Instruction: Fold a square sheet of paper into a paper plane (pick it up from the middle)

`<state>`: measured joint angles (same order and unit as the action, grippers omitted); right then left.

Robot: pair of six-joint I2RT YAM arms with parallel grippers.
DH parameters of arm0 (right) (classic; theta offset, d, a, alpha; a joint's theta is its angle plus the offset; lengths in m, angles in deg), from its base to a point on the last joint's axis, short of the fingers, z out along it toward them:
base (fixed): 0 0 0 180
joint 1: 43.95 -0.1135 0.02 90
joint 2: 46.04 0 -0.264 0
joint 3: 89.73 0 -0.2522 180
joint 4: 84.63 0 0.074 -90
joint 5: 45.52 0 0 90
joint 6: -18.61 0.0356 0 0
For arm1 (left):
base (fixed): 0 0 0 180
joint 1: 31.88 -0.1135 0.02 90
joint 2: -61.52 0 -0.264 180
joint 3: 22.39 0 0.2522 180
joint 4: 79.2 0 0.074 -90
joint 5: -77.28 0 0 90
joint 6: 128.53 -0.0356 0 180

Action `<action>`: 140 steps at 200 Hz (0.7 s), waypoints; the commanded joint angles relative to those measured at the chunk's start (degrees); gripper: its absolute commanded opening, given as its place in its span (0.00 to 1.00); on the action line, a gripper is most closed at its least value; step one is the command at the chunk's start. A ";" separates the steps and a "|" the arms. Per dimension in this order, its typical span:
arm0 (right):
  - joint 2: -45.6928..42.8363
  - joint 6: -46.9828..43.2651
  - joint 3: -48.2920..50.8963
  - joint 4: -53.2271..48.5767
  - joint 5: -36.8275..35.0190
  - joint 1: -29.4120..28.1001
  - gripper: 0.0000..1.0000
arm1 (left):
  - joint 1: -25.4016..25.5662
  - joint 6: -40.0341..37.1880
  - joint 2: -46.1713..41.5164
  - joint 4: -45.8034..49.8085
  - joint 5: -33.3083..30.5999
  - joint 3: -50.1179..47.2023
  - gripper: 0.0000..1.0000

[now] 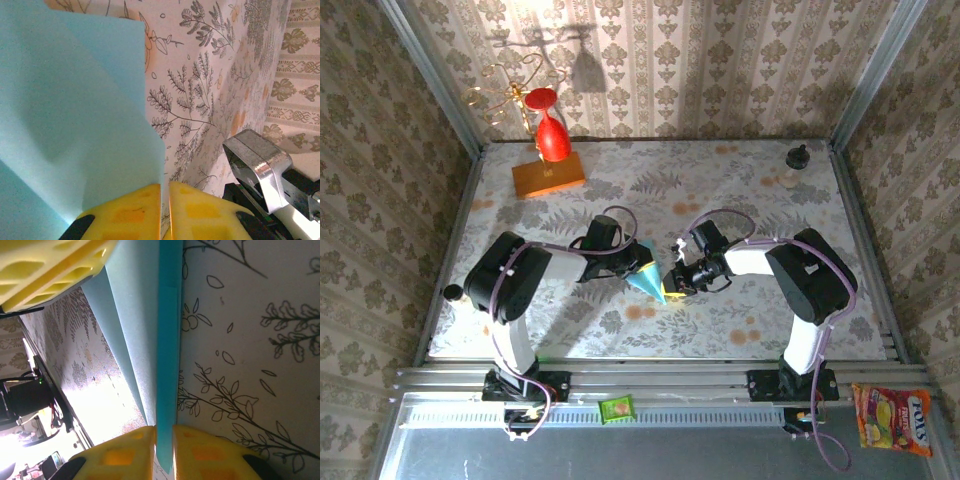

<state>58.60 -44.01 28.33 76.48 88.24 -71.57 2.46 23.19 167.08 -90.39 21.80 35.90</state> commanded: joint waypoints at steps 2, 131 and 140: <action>2.50 -0.04 -0.03 -2.76 -3.29 0.02 0.20 | -0.42 -1.65 0.96 1.96 -0.23 1.17 0.13; 2.60 0.23 -0.06 -2.98 -3.50 -0.07 0.20 | -0.42 -2.38 1.80 3.64 -0.88 1.70 0.12; 2.58 0.22 -0.05 -3.12 -3.51 -0.07 0.20 | -0.42 -2.69 1.93 3.65 -0.74 1.86 0.12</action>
<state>58.60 -43.99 28.22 76.27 88.22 -71.57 2.46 22.73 167.71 -87.72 20.91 36.23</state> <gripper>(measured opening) 0.197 0.121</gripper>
